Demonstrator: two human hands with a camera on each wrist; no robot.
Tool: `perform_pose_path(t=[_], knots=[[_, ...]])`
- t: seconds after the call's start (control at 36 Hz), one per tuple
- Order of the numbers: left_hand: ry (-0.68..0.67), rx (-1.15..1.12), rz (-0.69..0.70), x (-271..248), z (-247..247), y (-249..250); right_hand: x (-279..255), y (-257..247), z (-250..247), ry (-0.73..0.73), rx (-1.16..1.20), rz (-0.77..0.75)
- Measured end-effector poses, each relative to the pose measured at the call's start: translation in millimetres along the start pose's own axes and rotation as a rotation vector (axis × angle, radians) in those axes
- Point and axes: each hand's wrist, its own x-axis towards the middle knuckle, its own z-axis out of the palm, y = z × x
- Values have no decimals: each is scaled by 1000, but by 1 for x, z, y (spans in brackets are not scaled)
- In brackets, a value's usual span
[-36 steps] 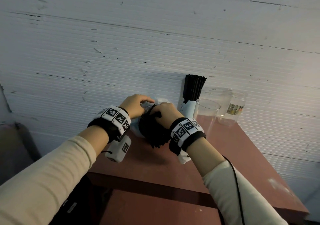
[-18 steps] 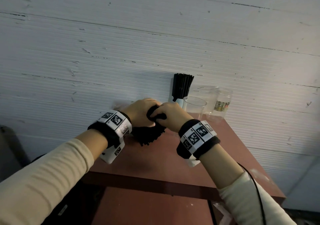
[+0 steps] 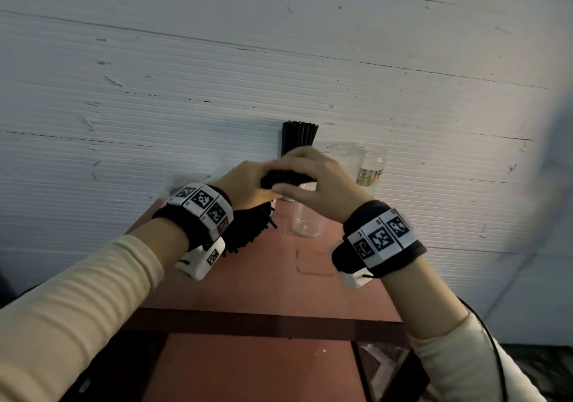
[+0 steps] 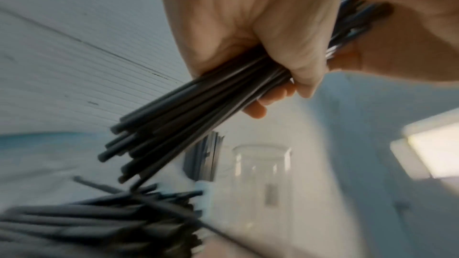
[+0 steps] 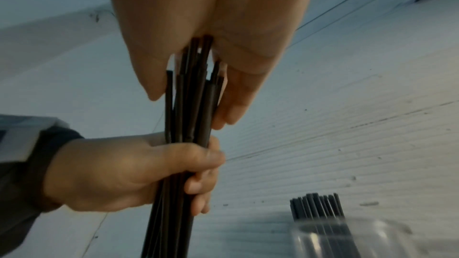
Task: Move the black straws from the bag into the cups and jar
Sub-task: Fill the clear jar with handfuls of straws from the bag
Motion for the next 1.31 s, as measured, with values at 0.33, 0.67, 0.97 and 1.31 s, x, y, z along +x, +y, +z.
perform_pose_path(t=[0.33,0.67,0.97,1.31], knots=[[19,-397,-45,21,9,61,7,-22,-48,466,41,-80],[-125,-741,-234,7,64,68,-14,11,-26,-27,-21,150],[-144,-782,-277,17,76,62,-16,21,-12,236,74,75],[-366,-693,-427,5,104,28,-22,31,2,307,-10,66]])
